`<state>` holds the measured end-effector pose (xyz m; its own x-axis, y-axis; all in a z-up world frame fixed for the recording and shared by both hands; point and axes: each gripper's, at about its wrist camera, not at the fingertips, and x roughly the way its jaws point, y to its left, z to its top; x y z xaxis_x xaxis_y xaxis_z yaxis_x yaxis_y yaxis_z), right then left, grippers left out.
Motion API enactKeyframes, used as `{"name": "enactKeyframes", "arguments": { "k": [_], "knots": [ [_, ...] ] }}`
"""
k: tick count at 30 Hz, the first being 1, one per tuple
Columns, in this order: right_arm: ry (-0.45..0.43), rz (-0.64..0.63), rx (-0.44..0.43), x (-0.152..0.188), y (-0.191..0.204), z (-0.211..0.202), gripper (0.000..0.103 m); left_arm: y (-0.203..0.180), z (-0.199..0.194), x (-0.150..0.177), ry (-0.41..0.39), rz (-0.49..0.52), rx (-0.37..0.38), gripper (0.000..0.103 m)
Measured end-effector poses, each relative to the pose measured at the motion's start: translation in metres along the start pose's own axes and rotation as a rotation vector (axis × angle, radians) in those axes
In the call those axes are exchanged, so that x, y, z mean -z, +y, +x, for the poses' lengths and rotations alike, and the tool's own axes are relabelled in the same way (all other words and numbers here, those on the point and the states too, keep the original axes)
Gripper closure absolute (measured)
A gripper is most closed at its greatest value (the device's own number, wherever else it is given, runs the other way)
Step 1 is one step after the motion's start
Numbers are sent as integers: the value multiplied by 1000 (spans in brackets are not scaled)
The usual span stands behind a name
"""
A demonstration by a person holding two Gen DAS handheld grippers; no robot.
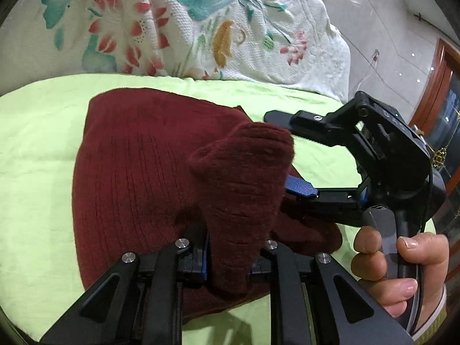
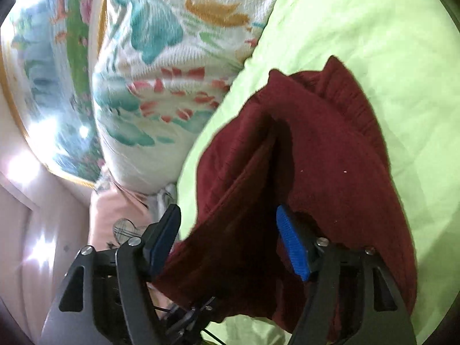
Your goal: Fold large clothes
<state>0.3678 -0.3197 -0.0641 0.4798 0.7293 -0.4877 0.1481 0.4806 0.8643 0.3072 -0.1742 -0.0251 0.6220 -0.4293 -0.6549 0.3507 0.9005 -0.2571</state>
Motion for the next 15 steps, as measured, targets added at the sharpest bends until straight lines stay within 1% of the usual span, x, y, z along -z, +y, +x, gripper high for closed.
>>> {"name": "enactKeyframes", "arguments": {
  "k": [2,3,8,9,10,11,12,13,15],
  "knots": [
    [33,-28,25,-2,4,5,28,-8,-4,5,-16,53,-45,86],
    [57,-45,49,-3,6,9,27,-15,-6,9,-23,85,-71,85],
    [120,-91,109,-22,10,33,27,-36,-4,27,-44,229,-180,84],
    [142,-104,123,-25,10,40,33,-38,-3,28,-43,239,-186,84],
    [157,-116,138,-27,10,46,43,-39,-2,29,-41,243,-187,84],
    [175,-131,169,-29,10,53,72,-40,-2,28,-39,241,-185,84],
    [188,-151,207,-30,11,58,86,-40,-2,27,-39,238,-178,84],
    [181,-171,210,-31,13,57,86,-40,-4,24,-41,237,-169,84],
    [146,-224,159,-35,22,44,88,-45,-8,16,-57,237,-150,84]
  ]
}}
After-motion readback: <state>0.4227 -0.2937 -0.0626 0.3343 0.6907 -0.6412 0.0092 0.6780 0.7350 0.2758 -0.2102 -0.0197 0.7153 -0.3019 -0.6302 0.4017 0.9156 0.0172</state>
